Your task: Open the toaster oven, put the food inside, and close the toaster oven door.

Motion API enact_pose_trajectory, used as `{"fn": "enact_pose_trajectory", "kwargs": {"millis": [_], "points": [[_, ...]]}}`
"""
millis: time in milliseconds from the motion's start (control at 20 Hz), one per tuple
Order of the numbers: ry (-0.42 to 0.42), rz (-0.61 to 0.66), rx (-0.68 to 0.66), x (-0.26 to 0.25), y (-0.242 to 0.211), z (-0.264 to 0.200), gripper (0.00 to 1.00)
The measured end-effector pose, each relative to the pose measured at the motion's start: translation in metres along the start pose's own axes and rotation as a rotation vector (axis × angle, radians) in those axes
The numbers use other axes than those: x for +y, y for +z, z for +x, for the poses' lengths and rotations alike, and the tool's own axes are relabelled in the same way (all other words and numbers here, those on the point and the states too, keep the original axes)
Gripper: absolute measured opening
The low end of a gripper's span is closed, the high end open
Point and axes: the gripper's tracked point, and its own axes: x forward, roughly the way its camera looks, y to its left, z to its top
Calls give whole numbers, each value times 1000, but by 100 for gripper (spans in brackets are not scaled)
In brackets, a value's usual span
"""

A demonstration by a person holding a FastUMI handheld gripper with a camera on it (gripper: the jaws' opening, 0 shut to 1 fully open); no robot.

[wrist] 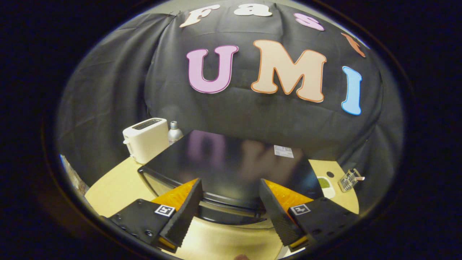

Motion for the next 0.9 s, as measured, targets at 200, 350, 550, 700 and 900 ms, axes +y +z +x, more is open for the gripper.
{"fn": "enact_pose_trajectory", "kwargs": {"millis": [200,350,550,700,900], "points": [[23,46,16,2,-14,-14,99],[46,87,41,6,-24,-28,99],[85,104,83,12,-40,-43,99],[122,102,131,18,-57,-57,99],[186,98,230,29,-91,-75,99]]}}
